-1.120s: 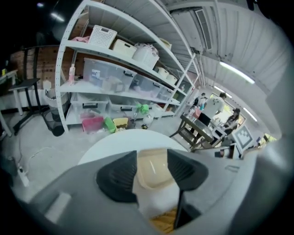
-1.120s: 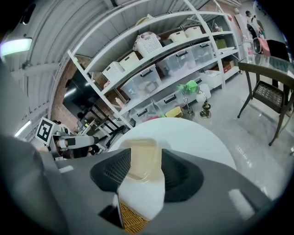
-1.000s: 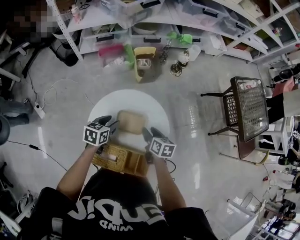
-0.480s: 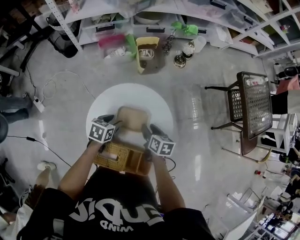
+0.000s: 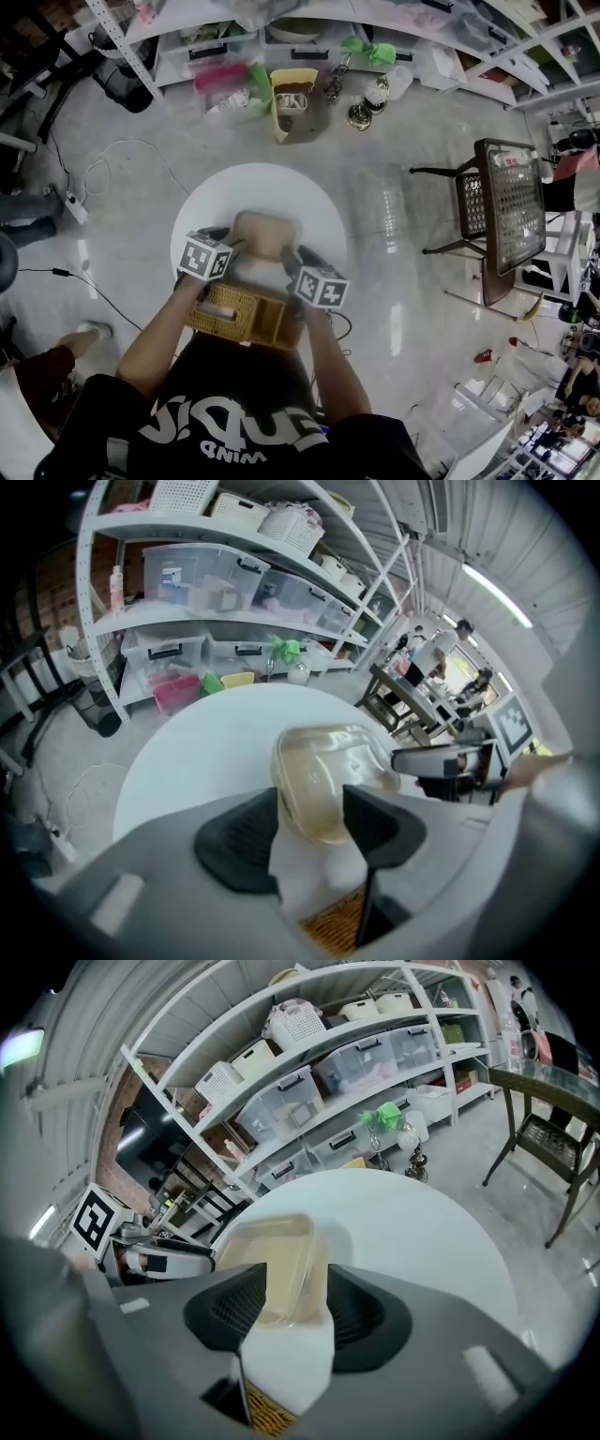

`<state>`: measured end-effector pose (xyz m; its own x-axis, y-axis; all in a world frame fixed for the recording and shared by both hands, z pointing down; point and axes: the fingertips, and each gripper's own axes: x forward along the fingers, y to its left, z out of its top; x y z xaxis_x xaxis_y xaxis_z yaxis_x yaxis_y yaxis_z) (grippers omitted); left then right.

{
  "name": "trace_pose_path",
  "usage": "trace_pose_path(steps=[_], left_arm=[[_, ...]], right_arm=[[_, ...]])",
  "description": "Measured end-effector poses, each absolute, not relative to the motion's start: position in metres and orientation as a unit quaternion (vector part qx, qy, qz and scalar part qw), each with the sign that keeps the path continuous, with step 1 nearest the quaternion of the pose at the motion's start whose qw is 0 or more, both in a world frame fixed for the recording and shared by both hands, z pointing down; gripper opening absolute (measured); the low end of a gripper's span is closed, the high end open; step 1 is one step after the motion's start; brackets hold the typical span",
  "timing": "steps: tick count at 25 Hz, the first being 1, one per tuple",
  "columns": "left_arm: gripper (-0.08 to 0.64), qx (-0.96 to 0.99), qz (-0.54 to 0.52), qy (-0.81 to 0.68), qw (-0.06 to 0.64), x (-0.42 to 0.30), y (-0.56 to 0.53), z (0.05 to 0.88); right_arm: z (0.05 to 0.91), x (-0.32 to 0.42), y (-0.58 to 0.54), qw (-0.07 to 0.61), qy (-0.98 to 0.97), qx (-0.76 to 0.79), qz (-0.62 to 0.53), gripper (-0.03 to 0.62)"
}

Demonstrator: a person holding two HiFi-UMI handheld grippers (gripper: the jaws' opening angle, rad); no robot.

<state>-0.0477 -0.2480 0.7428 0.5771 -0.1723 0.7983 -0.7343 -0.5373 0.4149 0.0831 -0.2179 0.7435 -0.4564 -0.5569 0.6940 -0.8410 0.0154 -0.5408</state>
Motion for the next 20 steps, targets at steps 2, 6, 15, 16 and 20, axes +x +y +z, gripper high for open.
trace_pose_path(steps=[2,6,15,16,20], left_arm=[[0.218,0.799,0.362,-0.282,0.389,-0.046,-0.248,0.742],[0.218,0.800,0.360,-0.282,0.388,-0.043,-0.247,0.743],[0.218,0.801,0.362,-0.281,0.386,-0.043,-0.243,0.743],[0.218,0.801,0.362,-0.281,0.386,-0.043,-0.242,0.742],[0.218,0.801,0.364,-0.281,0.383,-0.041,-0.238,0.739]], right_arm=[[0.744,0.083,-0.218,0.147,-0.698,0.498,0.493,0.202],[0.746,0.084,-0.217,0.147,-0.697,0.496,0.496,0.196],[0.743,0.079,-0.220,0.146,-0.701,0.495,0.492,0.183],[0.742,0.080,-0.219,0.146,-0.701,0.495,0.492,0.181],[0.738,0.082,-0.216,0.147,-0.702,0.495,0.489,0.178]])
